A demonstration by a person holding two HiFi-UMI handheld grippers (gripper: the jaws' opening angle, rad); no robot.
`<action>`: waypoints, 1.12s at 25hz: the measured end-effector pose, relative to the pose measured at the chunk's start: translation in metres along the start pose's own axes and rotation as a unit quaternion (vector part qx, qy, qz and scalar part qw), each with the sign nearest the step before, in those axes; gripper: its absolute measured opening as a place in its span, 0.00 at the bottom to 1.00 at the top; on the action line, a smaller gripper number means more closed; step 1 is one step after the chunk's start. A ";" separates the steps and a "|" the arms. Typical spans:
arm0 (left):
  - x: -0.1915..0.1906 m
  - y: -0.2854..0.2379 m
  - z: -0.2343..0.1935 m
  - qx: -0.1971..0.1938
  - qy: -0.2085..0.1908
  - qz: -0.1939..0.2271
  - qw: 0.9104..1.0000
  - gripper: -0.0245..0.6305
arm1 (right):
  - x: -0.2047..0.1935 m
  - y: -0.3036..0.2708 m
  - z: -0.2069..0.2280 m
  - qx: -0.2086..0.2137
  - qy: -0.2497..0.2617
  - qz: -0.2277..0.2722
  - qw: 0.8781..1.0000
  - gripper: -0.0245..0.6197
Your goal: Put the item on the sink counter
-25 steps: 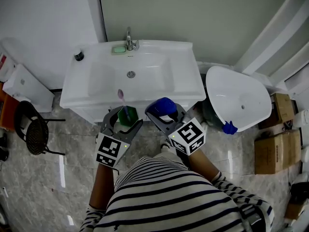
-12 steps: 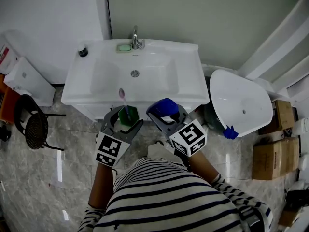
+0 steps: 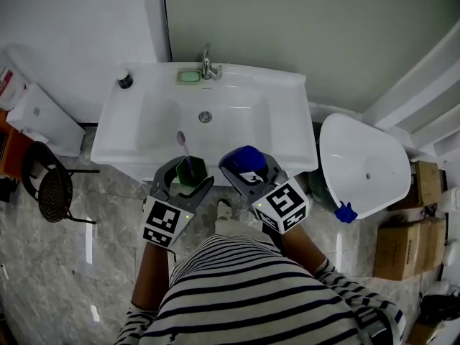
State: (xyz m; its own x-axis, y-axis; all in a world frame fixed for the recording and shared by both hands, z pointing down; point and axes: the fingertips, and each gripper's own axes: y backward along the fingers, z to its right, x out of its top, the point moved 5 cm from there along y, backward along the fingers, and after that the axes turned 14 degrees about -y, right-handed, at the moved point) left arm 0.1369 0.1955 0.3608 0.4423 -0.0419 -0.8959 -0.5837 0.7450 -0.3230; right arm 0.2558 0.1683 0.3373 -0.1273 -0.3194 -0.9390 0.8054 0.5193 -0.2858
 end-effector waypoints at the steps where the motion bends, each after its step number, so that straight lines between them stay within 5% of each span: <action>1: 0.000 -0.006 -0.007 0.002 0.001 -0.003 1.000 0.50 | 0.003 -0.006 0.007 0.003 -0.002 0.000 1.000 0.29; 17: 0.021 -0.116 -0.072 -0.005 -0.007 -0.004 1.000 0.50 | 0.036 -0.048 0.123 0.004 -0.008 -0.008 1.000 0.29; 28: 0.009 -0.128 -0.106 0.011 -0.005 -0.015 1.000 0.50 | 0.045 -0.083 0.137 0.023 -0.001 -0.009 1.000 0.29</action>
State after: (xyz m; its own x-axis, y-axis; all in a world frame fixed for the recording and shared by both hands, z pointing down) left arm 0.1431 0.0290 0.3621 0.4671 -0.0581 -0.8823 -0.5552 0.7573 -0.3438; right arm 0.2626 0.0024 0.3446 -0.1420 -0.3296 -0.9334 0.8291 0.4754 -0.2941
